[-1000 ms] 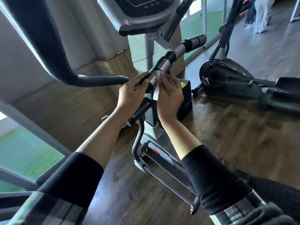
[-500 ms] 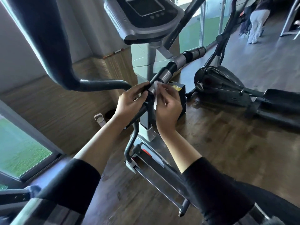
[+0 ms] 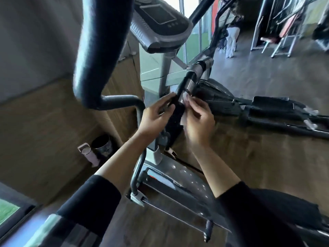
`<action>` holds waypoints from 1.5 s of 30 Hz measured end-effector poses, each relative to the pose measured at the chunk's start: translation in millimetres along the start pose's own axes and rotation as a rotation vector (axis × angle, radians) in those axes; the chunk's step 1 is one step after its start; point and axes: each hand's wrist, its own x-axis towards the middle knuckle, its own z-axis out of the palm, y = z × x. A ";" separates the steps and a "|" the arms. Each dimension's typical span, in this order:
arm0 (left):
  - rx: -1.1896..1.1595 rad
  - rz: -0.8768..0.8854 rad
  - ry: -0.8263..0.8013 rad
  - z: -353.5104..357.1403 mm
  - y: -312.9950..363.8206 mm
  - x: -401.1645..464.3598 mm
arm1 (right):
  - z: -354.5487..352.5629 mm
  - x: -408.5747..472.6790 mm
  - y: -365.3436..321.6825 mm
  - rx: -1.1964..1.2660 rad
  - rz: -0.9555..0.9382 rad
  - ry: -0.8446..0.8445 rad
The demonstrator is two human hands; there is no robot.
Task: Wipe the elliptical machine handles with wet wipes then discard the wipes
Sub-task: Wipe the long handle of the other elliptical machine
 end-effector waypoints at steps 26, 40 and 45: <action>-0.251 0.052 -0.118 -5.1 -21.2 9.8 | 8.2 -32.9 -0.9 -0.281 -0.271 0.089; -0.328 0.073 -0.237 -15.5 -30.8 23.0 | 25.3 -45.9 1.1 -0.513 -0.403 0.241; -0.343 0.072 -0.283 -19.0 -33.6 26.4 | 35.1 -31.8 -5.3 -0.522 -0.436 0.251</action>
